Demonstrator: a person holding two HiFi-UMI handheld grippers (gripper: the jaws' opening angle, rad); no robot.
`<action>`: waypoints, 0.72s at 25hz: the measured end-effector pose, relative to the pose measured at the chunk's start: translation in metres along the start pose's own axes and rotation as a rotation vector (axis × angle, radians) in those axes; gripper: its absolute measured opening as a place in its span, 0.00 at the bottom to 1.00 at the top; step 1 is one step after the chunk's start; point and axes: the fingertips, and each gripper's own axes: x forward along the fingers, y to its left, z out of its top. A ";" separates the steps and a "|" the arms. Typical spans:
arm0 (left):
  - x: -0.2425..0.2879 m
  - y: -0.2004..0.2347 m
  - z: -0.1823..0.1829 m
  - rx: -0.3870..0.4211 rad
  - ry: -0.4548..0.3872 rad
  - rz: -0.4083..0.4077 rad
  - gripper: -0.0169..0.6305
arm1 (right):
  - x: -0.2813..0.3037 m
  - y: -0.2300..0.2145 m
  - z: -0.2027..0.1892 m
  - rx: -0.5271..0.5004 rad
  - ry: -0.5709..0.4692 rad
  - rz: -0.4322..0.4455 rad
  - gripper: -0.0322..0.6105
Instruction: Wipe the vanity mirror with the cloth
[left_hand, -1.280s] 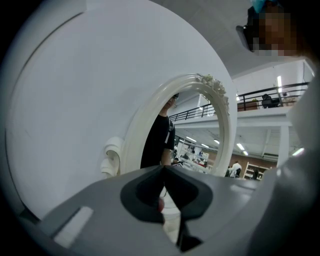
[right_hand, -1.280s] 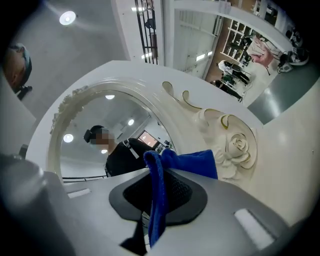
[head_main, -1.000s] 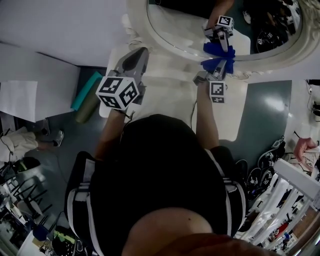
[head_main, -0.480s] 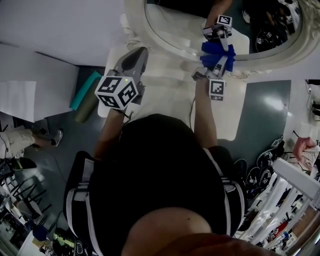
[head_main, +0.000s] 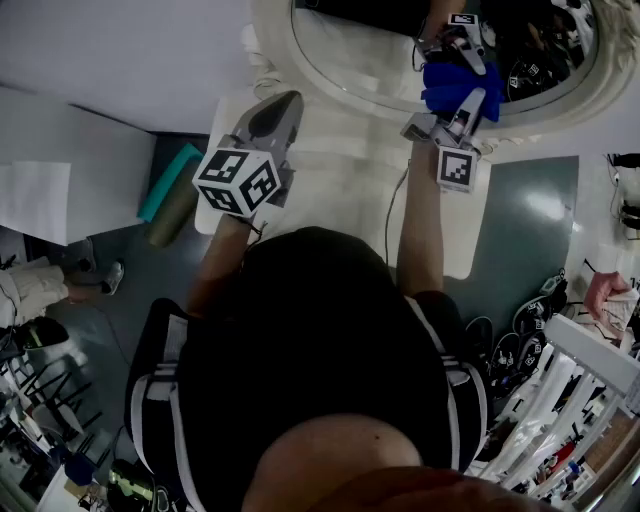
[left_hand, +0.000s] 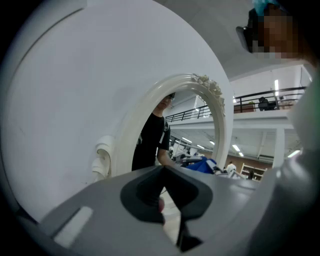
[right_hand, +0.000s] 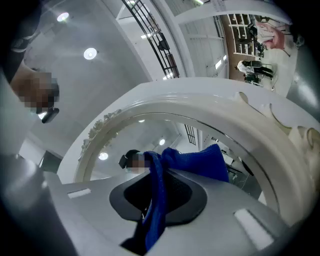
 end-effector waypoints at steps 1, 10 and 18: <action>-0.001 0.001 -0.001 -0.001 0.000 0.002 0.04 | 0.007 0.008 0.008 -0.015 0.000 0.019 0.11; -0.006 0.003 -0.002 -0.013 -0.002 0.002 0.04 | 0.074 0.095 0.067 -0.278 0.082 0.141 0.11; -0.004 0.000 -0.001 -0.021 0.000 -0.005 0.04 | 0.123 0.165 0.095 -0.632 0.225 0.291 0.11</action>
